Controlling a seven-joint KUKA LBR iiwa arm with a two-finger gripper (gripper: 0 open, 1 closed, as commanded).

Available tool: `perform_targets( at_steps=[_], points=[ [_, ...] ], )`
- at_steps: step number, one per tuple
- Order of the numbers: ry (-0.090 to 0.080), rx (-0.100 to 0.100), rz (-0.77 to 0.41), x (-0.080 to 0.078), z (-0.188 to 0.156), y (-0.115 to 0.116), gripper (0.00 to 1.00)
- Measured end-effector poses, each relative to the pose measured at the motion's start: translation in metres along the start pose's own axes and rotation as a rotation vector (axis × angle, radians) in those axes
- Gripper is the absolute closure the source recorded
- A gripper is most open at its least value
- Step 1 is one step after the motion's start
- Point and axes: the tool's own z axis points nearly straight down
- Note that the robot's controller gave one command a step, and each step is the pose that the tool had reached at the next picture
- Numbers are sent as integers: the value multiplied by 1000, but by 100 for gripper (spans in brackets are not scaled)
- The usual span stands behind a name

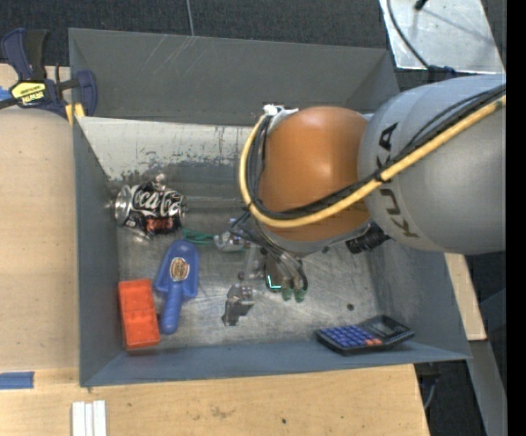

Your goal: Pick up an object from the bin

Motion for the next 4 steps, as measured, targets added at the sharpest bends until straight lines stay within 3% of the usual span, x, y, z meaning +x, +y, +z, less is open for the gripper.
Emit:
perform_targets(
  at_steps=[1, 2, 3, 4],
  points=[
    [-7, -1, 3, -2, -3, -1, 0],
    [-12, 0, -73, -10, 16, 9, 0],
    [-8, 1, -450, -46, 31, 47, 0],
    [-8, -1, -561, -60, 36, 57, 0]
  ],
)
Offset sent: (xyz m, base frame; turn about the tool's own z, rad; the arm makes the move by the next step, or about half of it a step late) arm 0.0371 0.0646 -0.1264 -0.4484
